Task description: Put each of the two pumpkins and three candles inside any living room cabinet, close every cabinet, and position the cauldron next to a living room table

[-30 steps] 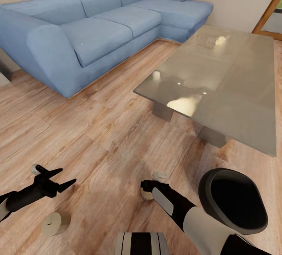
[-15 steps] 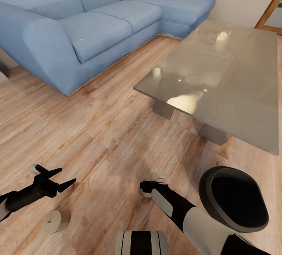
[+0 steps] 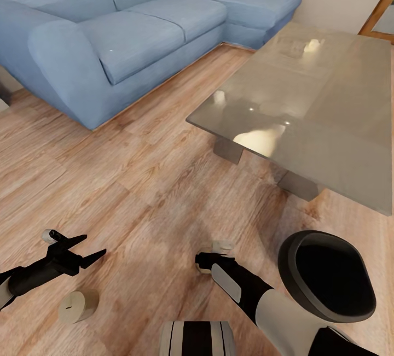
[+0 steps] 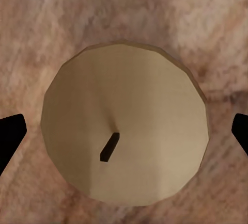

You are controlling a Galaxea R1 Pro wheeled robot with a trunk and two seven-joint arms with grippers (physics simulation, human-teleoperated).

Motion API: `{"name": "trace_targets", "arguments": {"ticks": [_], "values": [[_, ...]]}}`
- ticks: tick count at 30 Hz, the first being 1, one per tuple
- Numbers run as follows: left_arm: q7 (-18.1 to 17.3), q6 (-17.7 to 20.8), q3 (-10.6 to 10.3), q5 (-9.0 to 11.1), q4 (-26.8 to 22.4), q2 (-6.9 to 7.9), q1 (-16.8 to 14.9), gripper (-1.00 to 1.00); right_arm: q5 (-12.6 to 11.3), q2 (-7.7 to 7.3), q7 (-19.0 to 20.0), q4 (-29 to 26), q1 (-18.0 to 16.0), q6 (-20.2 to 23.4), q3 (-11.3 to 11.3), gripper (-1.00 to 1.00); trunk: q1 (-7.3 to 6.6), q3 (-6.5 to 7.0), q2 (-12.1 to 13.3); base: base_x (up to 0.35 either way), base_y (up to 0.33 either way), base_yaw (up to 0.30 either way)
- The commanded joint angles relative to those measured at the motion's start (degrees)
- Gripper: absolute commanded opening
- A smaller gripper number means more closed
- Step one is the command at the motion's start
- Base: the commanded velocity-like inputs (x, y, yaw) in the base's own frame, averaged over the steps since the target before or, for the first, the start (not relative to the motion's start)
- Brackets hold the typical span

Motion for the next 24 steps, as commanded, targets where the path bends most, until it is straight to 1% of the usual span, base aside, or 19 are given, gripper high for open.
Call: {"name": "trace_targets", "arguments": {"ticks": [1,4,8,11,24], "values": [[-0.24,0.60,-0.25,0.25,0.03,0.07,-0.06,1.00,-0.34,-0.04,-0.43,-0.09,-0.06,0.14,0.33,1.00,-0.01,-0.04,-0.02,0.000,0.000,0.000],[-0.24,0.60,-0.25,0.25,0.03,0.07,-0.06,1.00,-0.34,-0.05,-0.15,-0.09,-0.06,0.14,0.35,1.00,-0.01,-0.04,-0.02,0.000,0.000,0.000],[-0.24,0.60,-0.25,0.25,0.03,0.09,-0.06,1.00,-0.34,-0.08,2.33,0.25,-0.06,0.14,0.32,1.00,-0.01,-0.04,-0.02,0.000,0.000,0.000],[-0.24,0.60,-0.25,0.25,0.03,0.07,-0.06,1.00,-0.34,-0.09,3.28,0.45,-0.06,0.14,0.32,1.00,-0.01,-0.04,-0.02,0.000,0.000,0.000],[-0.24,0.60,-0.25,0.25,0.04,0.07,-0.06,1.00,-0.42,-0.16,3.60,0.61,-0.06,0.14,0.32,1.00,-0.01,-0.04,-0.02,0.000,0.000,0.000]]}}
